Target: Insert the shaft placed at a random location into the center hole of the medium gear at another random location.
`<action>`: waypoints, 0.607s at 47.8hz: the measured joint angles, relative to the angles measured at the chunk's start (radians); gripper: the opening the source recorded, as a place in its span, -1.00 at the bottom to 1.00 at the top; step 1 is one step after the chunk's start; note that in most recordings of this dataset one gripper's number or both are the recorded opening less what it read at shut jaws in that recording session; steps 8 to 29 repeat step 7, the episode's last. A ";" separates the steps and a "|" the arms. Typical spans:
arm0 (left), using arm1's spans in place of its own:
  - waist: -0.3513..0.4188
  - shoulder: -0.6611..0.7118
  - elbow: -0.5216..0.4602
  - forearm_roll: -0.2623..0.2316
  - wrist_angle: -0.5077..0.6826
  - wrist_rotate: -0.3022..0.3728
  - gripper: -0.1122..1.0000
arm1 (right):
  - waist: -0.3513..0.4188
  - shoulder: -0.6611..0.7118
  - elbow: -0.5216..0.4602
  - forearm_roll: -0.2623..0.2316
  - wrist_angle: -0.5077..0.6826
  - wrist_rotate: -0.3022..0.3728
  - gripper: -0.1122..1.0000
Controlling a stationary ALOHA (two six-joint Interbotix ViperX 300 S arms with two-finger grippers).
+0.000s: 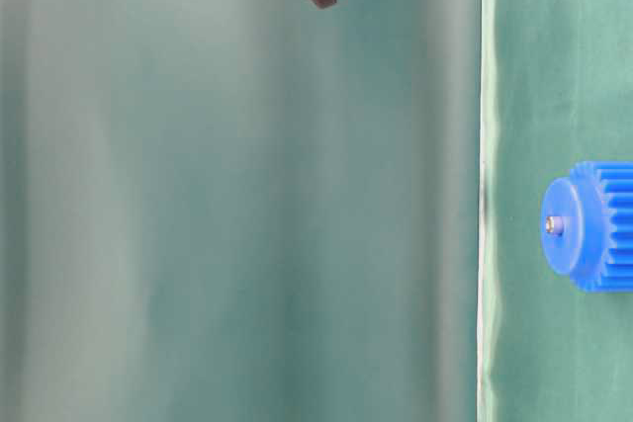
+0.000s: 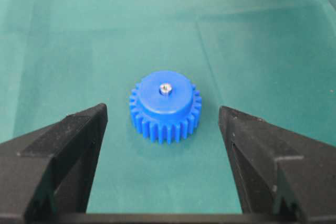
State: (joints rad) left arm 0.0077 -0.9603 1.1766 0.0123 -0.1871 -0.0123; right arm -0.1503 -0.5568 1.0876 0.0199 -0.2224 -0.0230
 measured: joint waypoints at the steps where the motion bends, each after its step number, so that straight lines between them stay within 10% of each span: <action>1: -0.002 0.000 0.002 -0.002 -0.002 0.000 -0.80 | 0.000 -0.002 0.000 0.000 0.000 0.000 0.72; 29: -0.002 0.002 0.000 0.000 0.000 0.000 -0.80 | 0.000 -0.002 0.002 0.000 0.000 0.002 0.73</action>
